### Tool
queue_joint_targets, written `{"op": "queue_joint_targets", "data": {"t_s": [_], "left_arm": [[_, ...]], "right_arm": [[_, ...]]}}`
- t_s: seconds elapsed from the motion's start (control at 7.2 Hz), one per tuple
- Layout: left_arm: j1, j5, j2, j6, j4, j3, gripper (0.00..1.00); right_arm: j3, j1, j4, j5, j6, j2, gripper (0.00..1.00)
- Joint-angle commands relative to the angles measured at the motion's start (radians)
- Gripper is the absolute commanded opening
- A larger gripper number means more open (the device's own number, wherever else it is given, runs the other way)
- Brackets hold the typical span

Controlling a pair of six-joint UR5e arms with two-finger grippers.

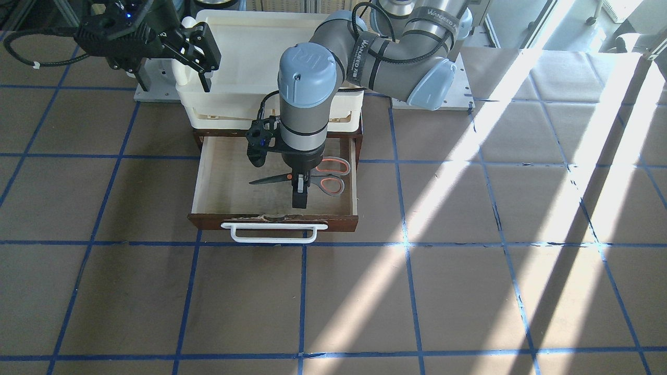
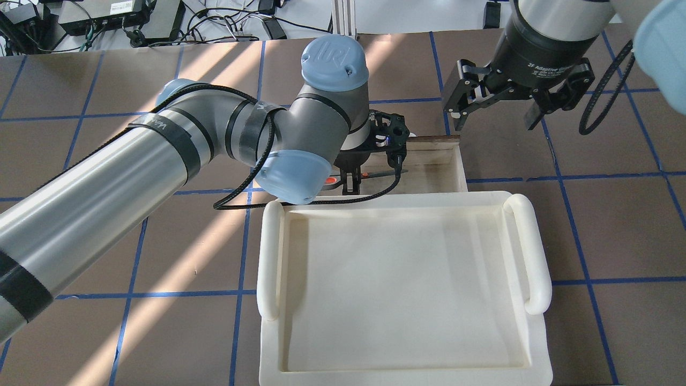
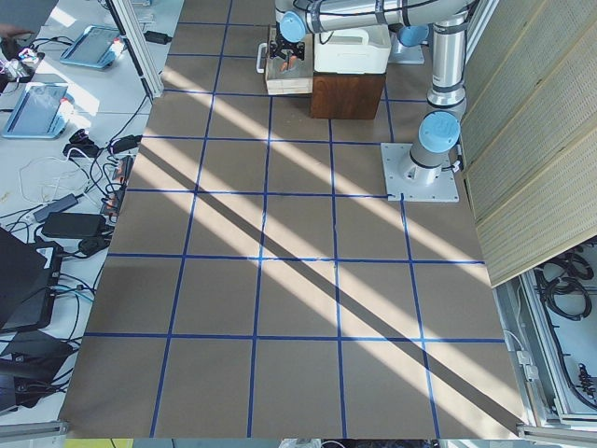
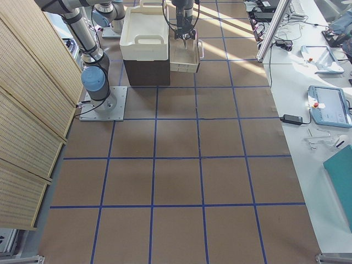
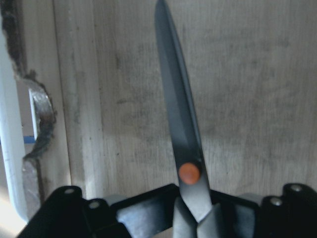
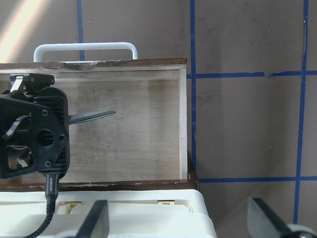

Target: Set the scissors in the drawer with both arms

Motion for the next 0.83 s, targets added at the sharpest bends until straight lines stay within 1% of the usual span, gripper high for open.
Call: {"op": "queue_joint_targets", "data": {"t_s": [0.0, 0.14, 0.42, 0.69], "left_arm": [[0.000, 0.004, 0.003, 0.005, 0.002, 0.000, 0.86], [0.002, 0.005, 0.004, 0.005, 0.003, 0.001, 0.98], [0.005, 0.010, 0.039, -0.039, -0.018, 0.015, 1.00], [0.005, 0.012, 0.096, -0.256, -0.064, 0.021, 1.00]], "right_arm": [[0.000, 0.000, 0.000, 0.000, 0.000, 0.000, 1.00], [0.000, 0.000, 0.003, 0.000, 0.010, 0.000, 1.00], [0.000, 0.000, 0.003, 0.000, 0.012, 0.002, 1.00], [0.002, 0.000, 0.003, 0.000, 0.016, 0.002, 1.00]]}}
